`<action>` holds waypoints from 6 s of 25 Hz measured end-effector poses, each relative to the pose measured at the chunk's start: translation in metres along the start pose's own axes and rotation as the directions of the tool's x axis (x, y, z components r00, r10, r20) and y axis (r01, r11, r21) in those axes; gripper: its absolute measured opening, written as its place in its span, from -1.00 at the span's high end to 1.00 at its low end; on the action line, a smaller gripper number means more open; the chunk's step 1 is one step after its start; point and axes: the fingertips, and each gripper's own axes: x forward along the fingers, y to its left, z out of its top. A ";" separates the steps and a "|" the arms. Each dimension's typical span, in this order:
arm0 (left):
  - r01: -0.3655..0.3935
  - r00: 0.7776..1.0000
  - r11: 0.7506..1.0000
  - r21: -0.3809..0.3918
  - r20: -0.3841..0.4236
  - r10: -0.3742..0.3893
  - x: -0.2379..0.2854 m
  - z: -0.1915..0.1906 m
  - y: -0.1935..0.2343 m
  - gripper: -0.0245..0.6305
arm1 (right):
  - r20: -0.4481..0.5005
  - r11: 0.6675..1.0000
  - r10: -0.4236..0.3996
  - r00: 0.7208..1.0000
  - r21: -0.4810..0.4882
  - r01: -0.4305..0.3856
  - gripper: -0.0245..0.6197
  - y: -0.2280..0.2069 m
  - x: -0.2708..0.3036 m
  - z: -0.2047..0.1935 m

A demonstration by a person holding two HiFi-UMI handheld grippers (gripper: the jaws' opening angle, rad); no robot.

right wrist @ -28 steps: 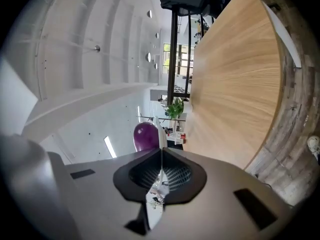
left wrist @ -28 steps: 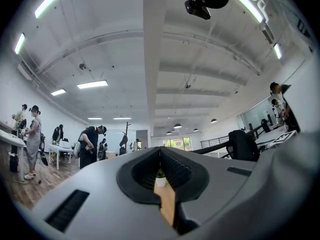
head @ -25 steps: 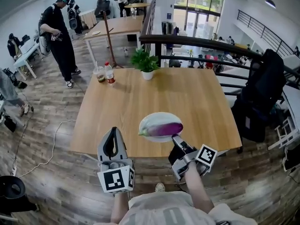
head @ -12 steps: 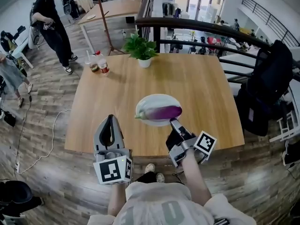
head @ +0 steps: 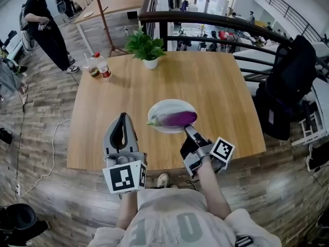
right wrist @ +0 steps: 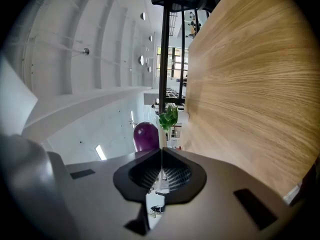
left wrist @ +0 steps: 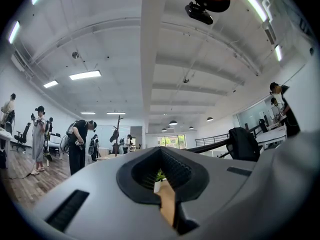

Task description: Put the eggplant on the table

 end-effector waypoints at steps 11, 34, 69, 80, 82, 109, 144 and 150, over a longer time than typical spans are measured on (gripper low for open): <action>0.011 0.999 1.000 0.006 -0.035 -0.010 0.004 -0.007 0.003 0.90 | 0.009 0.993 -0.070 0.998 0.100 0.069 0.85 -0.060 0.020 0.008; -0.045 0.990 0.996 0.071 -0.130 0.054 0.003 -0.032 0.039 0.90 | 0.005 0.969 -0.214 0.977 0.126 0.212 0.85 -0.172 0.047 -0.008; -0.034 0.989 0.998 0.058 -0.144 0.042 0.005 -0.039 0.046 0.90 | 0.035 0.910 -0.380 0.924 0.195 0.366 0.85 -0.195 0.042 -0.008; -0.040 0.989 0.998 0.053 -0.139 0.047 -0.001 -0.038 0.050 0.90 | 0.041 0.893 -0.407 0.912 0.227 0.389 0.84 -0.194 0.041 -0.007; -0.048 0.989 0.997 0.053 -0.134 0.054 -0.002 -0.036 0.052 0.90 | 0.046 0.891 -0.416 0.908 0.218 0.398 0.84 -0.194 0.041 -0.005; -0.049 0.996 0.998 0.044 -0.074 0.052 -0.028 -0.016 0.047 0.90 | 0.180 0.924 -0.362 0.915 -0.062 0.378 0.47 -0.075 0.026 0.017; 0.124 0.992 0.992 -0.017 -0.001 -0.124 -0.020 0.005 -0.017 0.90 | 0.252 -0.081 0.217 0.943 -0.958 0.275 0.87 0.184 -0.015 -0.066; 0.134 0.991 0.991 -0.024 0.005 -0.134 -0.018 0.007 -0.023 0.90 | 0.225 -0.062 0.191 0.955 -0.969 0.241 0.87 0.177 -0.017 -0.064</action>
